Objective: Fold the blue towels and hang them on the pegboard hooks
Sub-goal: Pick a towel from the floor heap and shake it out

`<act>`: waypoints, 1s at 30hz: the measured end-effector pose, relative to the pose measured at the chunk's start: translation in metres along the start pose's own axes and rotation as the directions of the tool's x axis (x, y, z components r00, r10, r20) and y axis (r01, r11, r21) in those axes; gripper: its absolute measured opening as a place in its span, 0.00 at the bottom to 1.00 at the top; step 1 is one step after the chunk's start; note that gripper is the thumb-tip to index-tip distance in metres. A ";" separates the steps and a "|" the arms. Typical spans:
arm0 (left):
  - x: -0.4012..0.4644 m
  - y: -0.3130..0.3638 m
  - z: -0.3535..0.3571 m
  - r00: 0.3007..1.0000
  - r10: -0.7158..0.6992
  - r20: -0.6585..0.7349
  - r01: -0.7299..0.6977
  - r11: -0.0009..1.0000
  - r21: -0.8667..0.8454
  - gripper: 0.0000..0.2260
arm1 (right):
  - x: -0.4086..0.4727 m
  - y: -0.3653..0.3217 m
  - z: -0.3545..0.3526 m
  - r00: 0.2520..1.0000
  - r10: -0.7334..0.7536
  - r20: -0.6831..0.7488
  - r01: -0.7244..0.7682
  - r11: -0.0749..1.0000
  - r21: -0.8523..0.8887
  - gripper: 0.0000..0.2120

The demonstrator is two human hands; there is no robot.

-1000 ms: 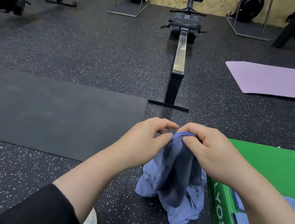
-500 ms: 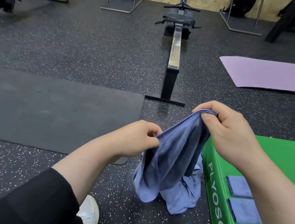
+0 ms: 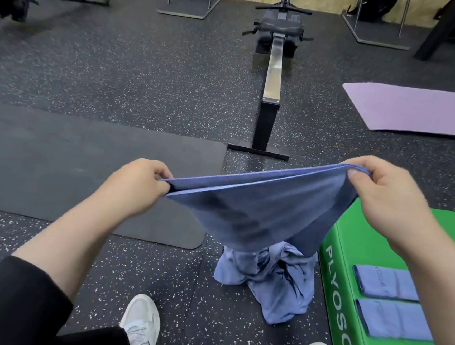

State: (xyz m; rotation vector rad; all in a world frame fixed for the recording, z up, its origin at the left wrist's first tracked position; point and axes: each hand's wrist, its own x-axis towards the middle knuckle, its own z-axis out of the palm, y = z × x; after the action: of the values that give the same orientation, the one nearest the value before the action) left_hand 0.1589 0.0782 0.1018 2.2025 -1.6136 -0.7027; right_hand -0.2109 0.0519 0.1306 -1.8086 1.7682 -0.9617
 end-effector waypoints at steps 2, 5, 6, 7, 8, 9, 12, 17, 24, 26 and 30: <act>-0.004 -0.001 -0.004 0.999 0.002 0.055 0.003 0.996 -0.084 0.06 | -0.001 0.009 -0.001 0.995 0.023 0.092 -0.013 0.994 -0.109 0.11; -0.010 0.007 -0.008 0.993 0.004 0.119 0.034 0.948 -0.316 0.07 | -0.001 0.020 -0.007 0.988 0.049 0.143 -0.033 0.993 -0.111 0.11; -0.011 0.010 -0.008 0.992 0.002 0.130 0.049 0.922 -0.384 0.09 | 0.000 0.023 -0.008 0.989 0.055 0.138 -0.043 0.995 -0.094 0.11; -0.013 0.014 -0.009 0.991 0.003 0.136 0.056 0.902 -0.427 0.11 | 0.000 0.026 -0.010 0.990 0.058 0.131 -0.047 0.996 -0.080 0.10; -0.014 0.017 -0.009 0.990 0.009 0.139 0.057 0.887 -0.458 0.13 | -0.001 0.028 -0.011 0.991 0.058 0.120 -0.050 0.996 -0.070 0.09; -0.014 0.020 -0.008 0.990 0.020 0.143 0.053 0.871 -0.488 0.14 | -0.001 0.030 -0.012 0.993 0.055 0.109 -0.049 0.997 -0.060 0.09; -0.013 0.024 -0.004 0.992 0.076 0.100 -0.019 0.879 -0.476 0.15 | 0.000 0.036 -0.014 0.994 0.073 0.086 -0.069 0.996 -0.048 0.11; -0.011 0.022 0.006 0.966 0.253 -0.061 -0.252 0.968 0.014 0.08 | -0.001 0.036 -0.019 0.994 0.070 0.084 -0.063 0.994 -0.086 0.09; -0.010 0.030 0.002 0.939 0.245 -0.240 -0.267 0.961 -0.065 0.11 | -0.001 0.033 -0.025 0.996 0.032 -0.081 -0.038 0.997 -0.074 0.07; -0.008 0.028 0.000 0.941 0.255 -0.224 -0.271 0.962 -0.043 0.11 | -0.001 0.033 -0.026 0.997 0.046 -0.069 -0.050 0.997 -0.067 0.07; -0.003 0.026 -0.002 0.947 0.267 -0.178 -0.266 0.964 0.031 0.09 | -0.001 0.037 -0.025 0.998 0.061 -0.034 -0.063 0.996 -0.068 0.07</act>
State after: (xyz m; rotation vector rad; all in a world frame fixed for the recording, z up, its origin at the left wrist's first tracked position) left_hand 0.1382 0.0733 0.1176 1.9357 -1.7722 -0.4089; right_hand -0.2547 0.0537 0.1202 -1.7777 1.8877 -0.9204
